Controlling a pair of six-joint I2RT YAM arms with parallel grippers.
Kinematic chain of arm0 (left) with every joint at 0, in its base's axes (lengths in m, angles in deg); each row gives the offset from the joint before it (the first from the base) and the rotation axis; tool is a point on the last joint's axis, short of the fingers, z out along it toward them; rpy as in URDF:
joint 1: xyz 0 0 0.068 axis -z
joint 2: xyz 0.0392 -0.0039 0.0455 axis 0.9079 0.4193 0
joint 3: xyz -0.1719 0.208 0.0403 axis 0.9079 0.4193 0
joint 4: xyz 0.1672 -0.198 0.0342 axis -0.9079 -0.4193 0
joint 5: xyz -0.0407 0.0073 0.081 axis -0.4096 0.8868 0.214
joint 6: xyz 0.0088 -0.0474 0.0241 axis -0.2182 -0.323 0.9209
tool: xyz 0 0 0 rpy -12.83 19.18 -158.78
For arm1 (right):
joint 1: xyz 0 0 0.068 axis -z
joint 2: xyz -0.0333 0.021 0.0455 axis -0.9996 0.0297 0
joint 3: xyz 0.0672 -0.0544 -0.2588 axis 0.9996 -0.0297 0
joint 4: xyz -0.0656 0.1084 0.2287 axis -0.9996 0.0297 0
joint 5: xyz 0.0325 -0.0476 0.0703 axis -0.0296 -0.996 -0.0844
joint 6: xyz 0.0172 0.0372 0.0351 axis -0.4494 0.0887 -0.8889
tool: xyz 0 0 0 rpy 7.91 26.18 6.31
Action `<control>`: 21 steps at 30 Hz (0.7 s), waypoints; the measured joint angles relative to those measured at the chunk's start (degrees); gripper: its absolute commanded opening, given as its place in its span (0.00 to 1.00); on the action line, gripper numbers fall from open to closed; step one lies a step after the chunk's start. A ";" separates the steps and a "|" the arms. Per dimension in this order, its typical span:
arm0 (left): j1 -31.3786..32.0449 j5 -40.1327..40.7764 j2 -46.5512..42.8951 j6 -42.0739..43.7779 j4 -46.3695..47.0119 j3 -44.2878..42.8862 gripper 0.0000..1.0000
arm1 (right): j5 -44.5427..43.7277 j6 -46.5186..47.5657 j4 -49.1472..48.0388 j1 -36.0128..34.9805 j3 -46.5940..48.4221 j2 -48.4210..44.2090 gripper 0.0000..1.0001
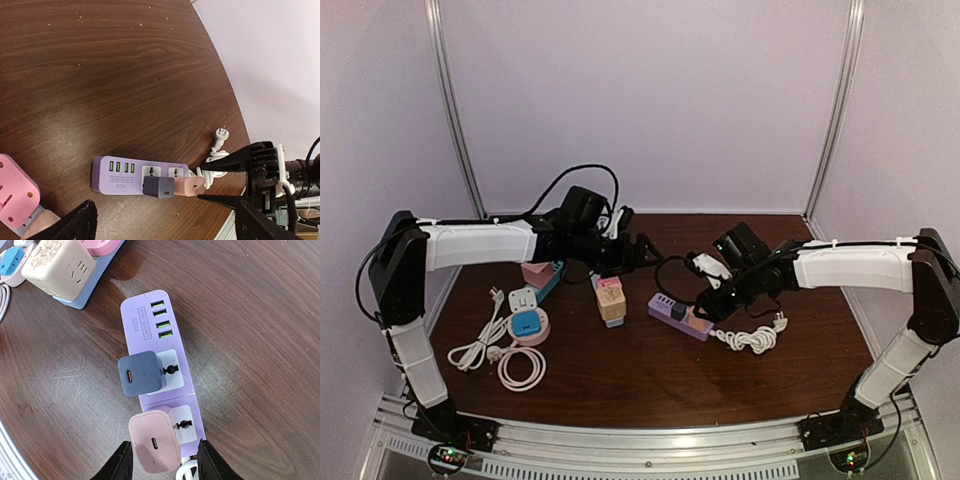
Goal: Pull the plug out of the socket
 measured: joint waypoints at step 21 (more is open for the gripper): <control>1.27 -5.97 2.47 -6.01 2.40 -0.09 0.98 | 2.86 0.74 -4.09 -0.26 -3.30 -0.02 0.34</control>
